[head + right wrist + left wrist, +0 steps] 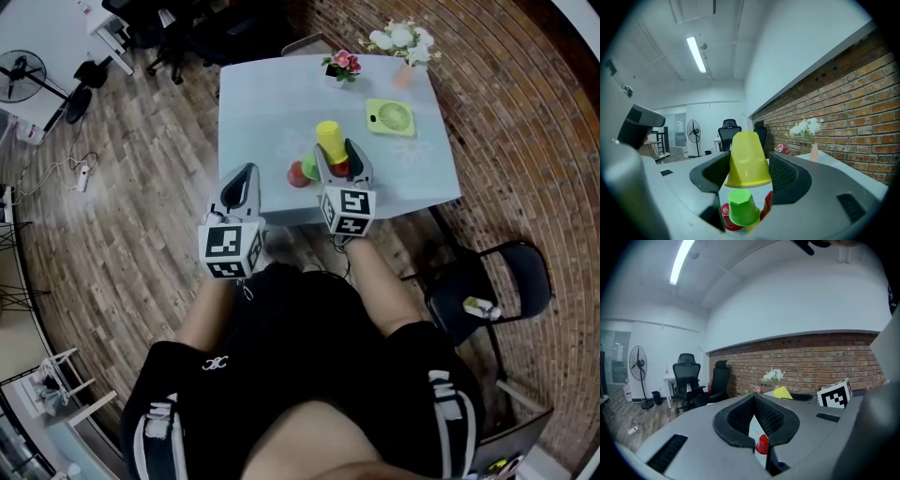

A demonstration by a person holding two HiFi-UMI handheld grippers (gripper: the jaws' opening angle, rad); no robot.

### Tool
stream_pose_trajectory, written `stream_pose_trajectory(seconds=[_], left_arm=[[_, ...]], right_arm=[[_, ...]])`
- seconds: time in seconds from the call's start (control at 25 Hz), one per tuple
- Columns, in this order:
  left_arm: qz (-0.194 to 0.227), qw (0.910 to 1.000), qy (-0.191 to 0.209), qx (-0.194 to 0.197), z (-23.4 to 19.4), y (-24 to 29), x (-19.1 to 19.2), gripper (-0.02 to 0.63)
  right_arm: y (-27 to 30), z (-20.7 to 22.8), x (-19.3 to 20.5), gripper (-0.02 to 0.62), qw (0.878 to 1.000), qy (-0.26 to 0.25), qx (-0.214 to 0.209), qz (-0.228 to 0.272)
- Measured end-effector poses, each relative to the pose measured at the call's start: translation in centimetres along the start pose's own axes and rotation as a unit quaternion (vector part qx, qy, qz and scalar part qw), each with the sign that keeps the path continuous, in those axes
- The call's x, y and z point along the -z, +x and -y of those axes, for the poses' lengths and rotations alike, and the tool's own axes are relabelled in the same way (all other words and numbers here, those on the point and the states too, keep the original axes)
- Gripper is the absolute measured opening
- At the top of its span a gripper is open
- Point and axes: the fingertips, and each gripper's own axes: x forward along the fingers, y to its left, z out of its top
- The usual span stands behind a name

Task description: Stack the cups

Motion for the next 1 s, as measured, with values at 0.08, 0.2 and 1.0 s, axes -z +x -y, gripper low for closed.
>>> stream_pose_trajectory(seconds=[0.08,0.2,1.0], left_arm=[[-0.002,1.0,0.001,-0.004,0.3,-0.2,0.3,0.002],[-0.005,1.0,0.002,-0.006,0.5,-0.5,0.7,0.002],[-0.001,1.0,0.003,-0.004,0.8,-1.4,1.2,0.002]], right_arm=[[0.2,0.3,0.5,0.261,1.0,0.003,-0.003,-0.001],[0.5,0.5,1.1,0.261,1.0,0.005,-0.004,-0.003],[0.7,0.5,3.7,0.264,1.0,0.004,0.0,-0.025]])
